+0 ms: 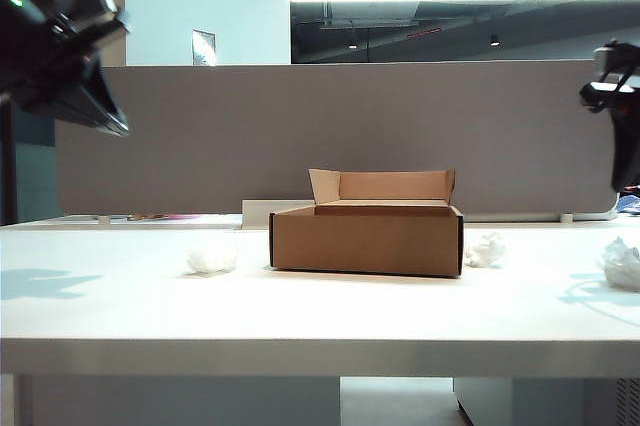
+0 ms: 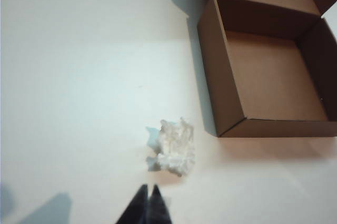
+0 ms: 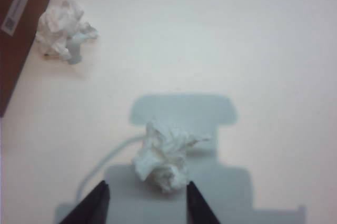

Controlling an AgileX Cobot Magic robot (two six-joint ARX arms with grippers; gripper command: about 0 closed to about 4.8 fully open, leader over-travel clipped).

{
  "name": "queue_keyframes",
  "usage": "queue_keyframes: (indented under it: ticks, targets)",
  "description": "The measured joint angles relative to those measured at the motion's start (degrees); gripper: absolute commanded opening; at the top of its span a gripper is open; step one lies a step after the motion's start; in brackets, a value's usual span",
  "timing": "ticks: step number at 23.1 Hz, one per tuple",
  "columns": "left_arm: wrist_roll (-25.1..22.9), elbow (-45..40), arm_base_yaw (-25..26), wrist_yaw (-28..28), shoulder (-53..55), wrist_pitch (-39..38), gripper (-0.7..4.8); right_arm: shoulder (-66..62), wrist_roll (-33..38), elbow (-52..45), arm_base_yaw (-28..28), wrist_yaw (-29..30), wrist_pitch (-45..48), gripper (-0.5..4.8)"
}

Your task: Pick up all the paper balls on the table and put them in the paper box.

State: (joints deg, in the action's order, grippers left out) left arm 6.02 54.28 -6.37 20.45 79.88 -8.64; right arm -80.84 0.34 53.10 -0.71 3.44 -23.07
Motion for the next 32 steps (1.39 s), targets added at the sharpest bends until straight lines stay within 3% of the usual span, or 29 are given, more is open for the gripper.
queue_keyframes:
  ticks: [3, 6, 11, 19, 32]
  targets:
    - [0.0, 2.8, -1.0, -0.1, 3.9, -0.3, 1.85, -3.0, -0.2, 1.8, 0.0, -0.2, -1.1, 3.48]
    - [0.0, 7.0, -1.8, 0.1, 8.0, -2.1, 2.16, -5.1, -0.4, 3.0, 0.0, -0.2, -3.0, 3.66]
    - [0.0, 13.9, -4.7, -0.4, 16.9, -5.7, 2.16, -9.2, -0.4, 3.9, 0.0, -0.3, -3.6, 3.66]
    - [-1.4, 14.3, -7.7, -6.0, 25.0, -5.8, 2.16, -10.9, -0.4, 3.9, 0.0, -0.4, -3.3, 3.66]
    - [-1.3, 14.4, -11.2, -6.3, 28.9, -3.5, 2.13, -16.6, -0.4, 4.2, 0.0, 0.7, -1.2, 3.64]
